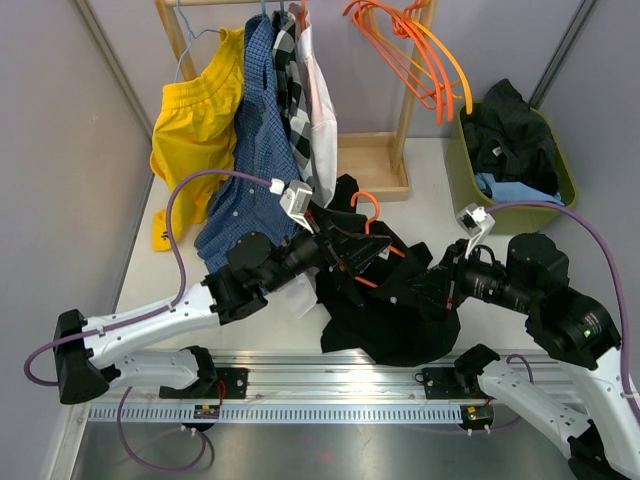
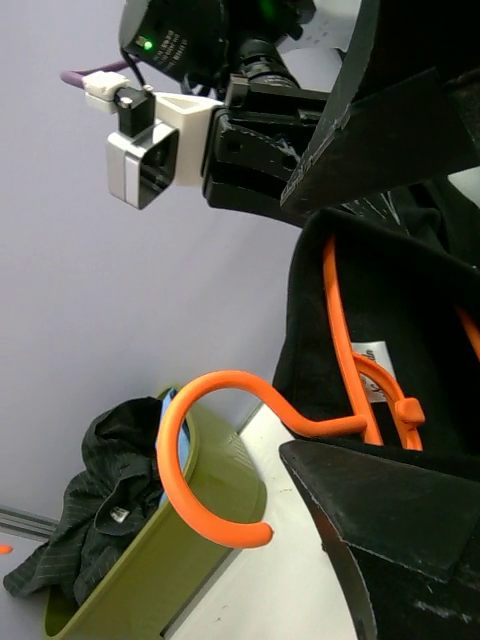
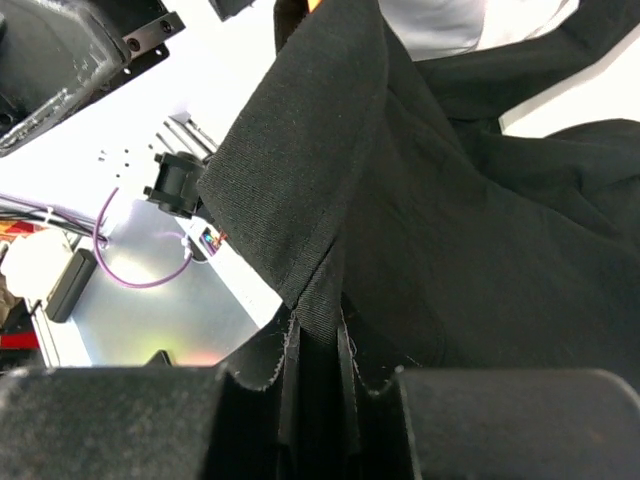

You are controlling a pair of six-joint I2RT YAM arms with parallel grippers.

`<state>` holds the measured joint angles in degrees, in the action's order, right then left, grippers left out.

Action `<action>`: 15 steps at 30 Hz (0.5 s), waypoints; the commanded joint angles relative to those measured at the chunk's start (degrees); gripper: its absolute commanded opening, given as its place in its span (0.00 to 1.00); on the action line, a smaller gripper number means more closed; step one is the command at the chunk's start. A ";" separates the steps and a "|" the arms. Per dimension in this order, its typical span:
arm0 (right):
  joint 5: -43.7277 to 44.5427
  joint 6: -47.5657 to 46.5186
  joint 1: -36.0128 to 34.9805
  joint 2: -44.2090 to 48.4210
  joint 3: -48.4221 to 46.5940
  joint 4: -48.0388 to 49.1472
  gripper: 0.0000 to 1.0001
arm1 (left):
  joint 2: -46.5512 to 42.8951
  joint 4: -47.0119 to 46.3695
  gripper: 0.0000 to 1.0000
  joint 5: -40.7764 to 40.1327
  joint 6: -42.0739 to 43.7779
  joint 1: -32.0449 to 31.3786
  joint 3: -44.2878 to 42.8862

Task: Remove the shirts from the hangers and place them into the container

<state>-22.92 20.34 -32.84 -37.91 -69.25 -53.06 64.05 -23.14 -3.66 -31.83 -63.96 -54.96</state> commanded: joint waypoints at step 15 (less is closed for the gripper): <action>0.06 3.83 0.06 0.38 4.57 12.01 0.00 | 7.58 -6.49 0.89 -1.09 -3.59 -0.64 -2.52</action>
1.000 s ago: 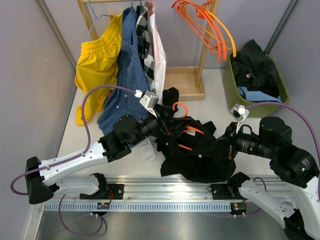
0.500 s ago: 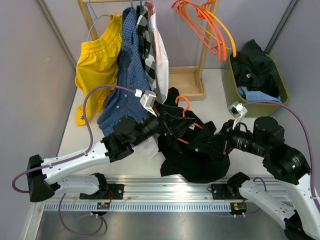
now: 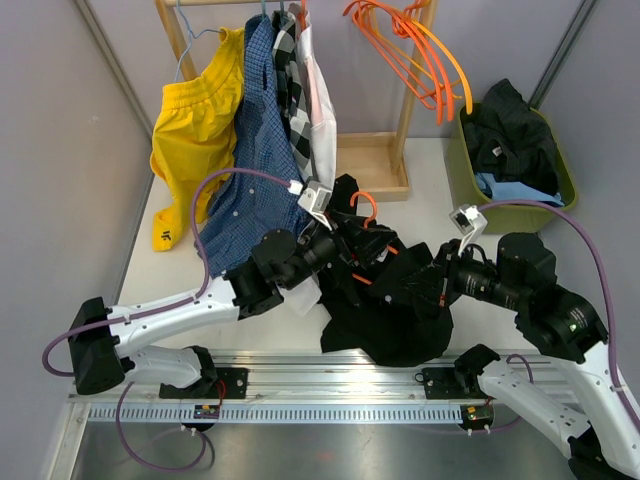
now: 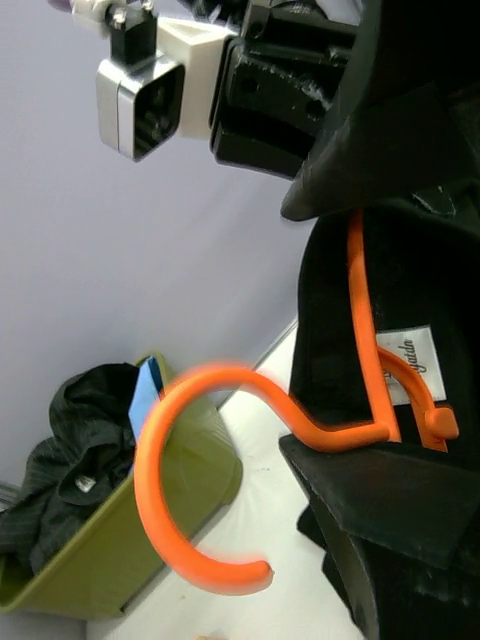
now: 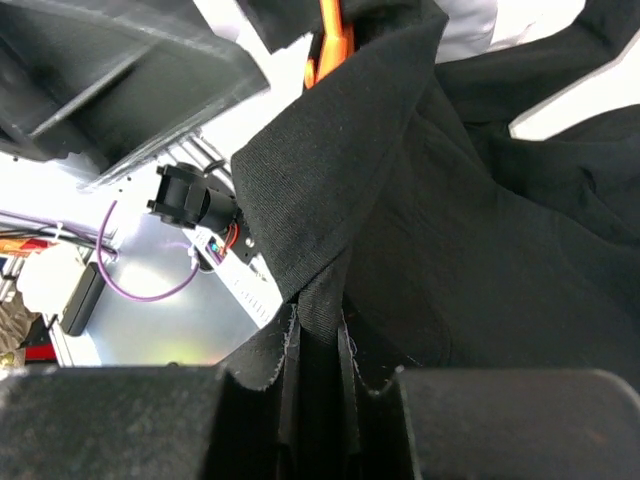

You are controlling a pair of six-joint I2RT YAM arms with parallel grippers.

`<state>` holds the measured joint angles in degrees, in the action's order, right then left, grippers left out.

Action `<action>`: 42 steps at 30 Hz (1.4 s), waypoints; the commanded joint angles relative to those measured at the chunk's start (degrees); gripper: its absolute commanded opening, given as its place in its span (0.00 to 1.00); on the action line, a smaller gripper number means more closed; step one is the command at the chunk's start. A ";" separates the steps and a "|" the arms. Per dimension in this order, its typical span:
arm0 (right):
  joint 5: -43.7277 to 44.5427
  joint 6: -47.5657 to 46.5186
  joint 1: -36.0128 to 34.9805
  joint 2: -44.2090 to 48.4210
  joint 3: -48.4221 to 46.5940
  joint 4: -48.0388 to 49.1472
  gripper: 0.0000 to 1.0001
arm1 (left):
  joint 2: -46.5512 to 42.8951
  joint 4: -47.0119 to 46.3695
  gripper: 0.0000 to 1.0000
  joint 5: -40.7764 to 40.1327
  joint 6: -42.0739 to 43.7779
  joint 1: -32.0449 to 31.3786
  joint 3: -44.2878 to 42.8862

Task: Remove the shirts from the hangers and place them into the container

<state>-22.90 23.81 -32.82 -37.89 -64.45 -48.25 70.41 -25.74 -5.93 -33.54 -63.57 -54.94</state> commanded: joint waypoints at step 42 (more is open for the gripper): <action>4.52 -2.90 0.03 2.91 6.88 5.97 0.28 | -3.61 22.40 0.00 -17.62 22.73 9.69 -25.66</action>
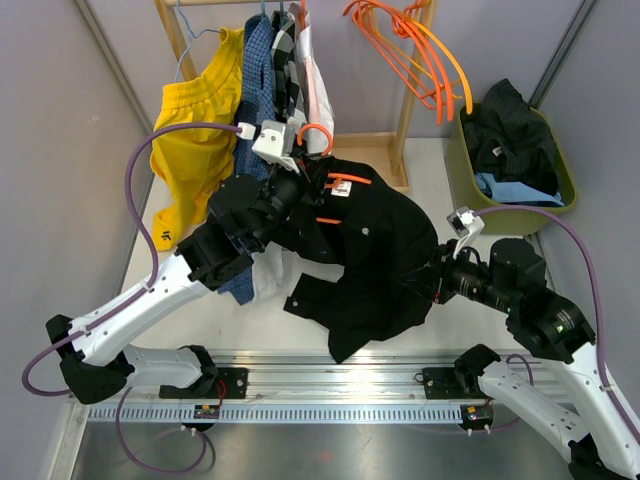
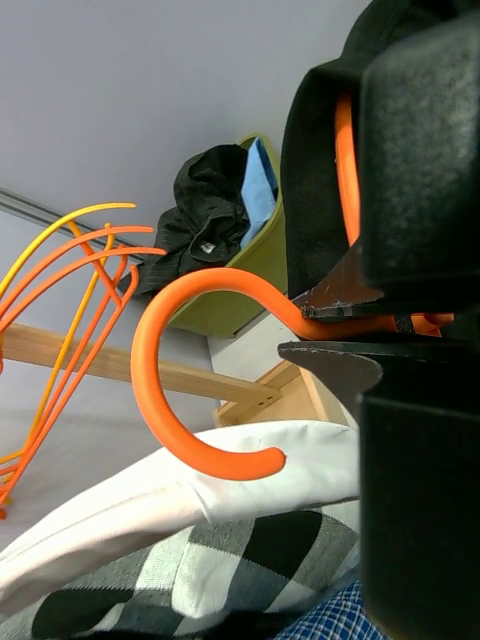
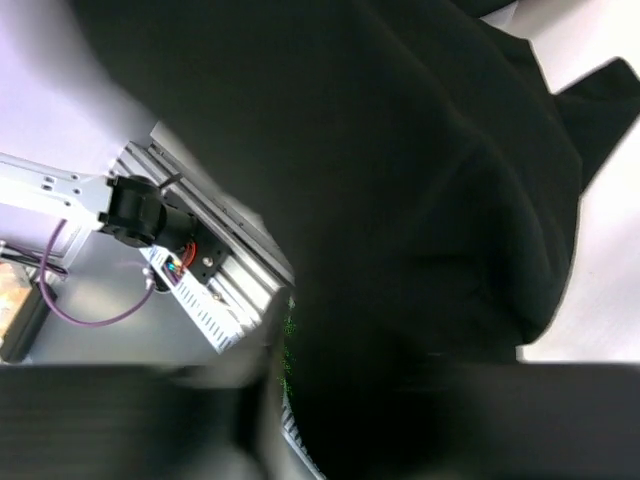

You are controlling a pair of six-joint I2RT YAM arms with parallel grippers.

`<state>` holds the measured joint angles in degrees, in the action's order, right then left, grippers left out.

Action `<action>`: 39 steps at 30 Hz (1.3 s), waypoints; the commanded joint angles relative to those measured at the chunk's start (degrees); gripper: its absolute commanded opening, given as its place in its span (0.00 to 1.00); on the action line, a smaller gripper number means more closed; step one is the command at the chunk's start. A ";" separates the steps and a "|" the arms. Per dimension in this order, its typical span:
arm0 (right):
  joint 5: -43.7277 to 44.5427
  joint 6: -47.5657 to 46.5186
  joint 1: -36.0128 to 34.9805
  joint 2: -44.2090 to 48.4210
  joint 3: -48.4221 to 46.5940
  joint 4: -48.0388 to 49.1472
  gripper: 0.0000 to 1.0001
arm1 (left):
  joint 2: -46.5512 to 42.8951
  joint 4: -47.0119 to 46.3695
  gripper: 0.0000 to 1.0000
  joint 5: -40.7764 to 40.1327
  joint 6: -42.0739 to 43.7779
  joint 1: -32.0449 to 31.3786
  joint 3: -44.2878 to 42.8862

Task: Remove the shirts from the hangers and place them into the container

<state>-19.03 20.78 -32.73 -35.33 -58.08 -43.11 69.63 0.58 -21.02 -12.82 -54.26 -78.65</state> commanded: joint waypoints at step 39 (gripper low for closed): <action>16.22 7.00 -4.09 -16.07 14.49 26.67 0.00 | -26.39 -27.35 0.00 7.48 -26.63 0.30 39.27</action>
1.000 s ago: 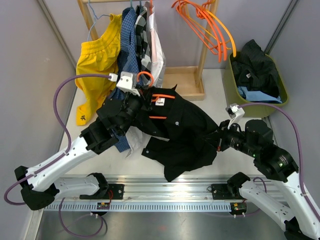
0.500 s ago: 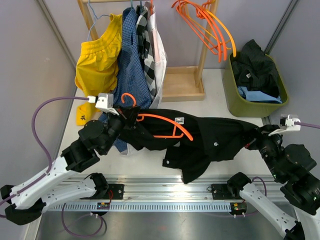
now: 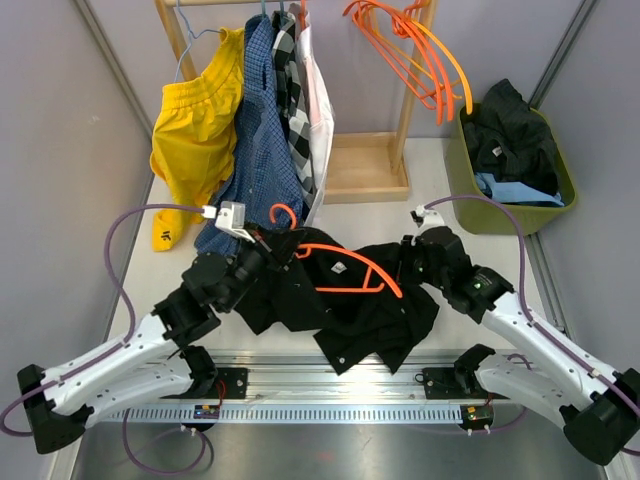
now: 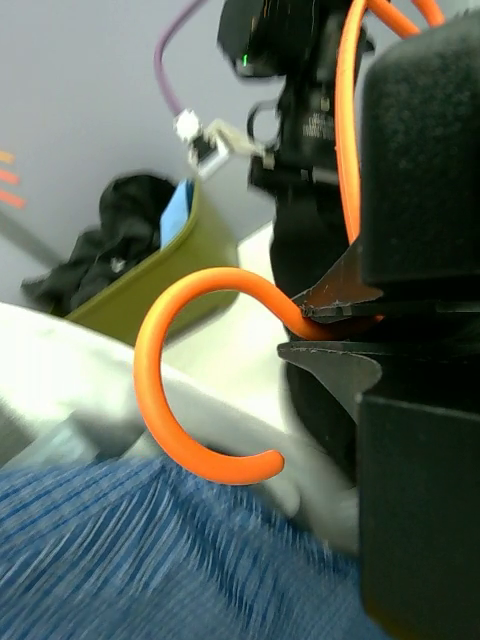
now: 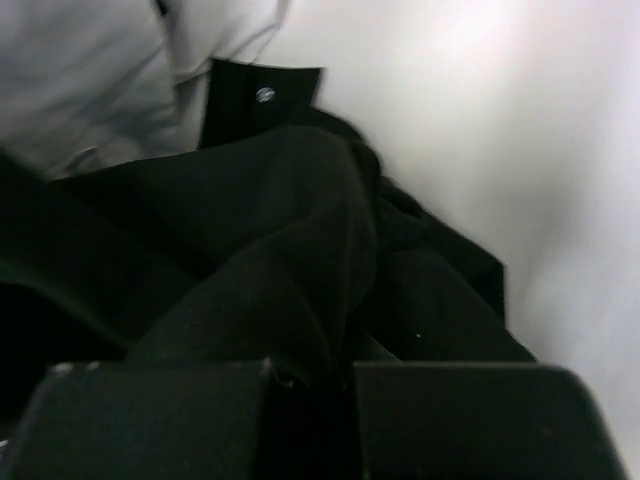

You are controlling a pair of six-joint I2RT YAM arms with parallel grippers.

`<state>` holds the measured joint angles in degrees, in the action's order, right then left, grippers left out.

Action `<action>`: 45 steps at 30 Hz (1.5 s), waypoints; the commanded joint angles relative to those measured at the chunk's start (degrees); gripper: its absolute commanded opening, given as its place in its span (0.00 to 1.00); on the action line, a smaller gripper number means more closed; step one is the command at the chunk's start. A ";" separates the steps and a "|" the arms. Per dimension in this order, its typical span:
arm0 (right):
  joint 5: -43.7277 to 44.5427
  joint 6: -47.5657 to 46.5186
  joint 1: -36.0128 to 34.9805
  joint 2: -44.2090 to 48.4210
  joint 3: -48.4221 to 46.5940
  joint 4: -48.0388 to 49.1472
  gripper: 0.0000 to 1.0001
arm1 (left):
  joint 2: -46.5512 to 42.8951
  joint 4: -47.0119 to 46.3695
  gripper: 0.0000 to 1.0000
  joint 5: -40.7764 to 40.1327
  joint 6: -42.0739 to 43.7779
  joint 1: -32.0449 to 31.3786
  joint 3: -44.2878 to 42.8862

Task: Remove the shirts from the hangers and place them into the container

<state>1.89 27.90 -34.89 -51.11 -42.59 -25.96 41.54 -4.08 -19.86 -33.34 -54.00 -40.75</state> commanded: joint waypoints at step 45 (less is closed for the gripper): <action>6.89 -6.80 -12.83 2.05 -7.58 -6.82 0.99 | -6.74 15.79 0.00 -10.13 -6.83 1.53 -12.15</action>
<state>5.67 24.71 -47.27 -56.58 -44.49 -28.27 33.52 -7.66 -32.91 -46.68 -52.60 -48.01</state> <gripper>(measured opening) 0.983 0.057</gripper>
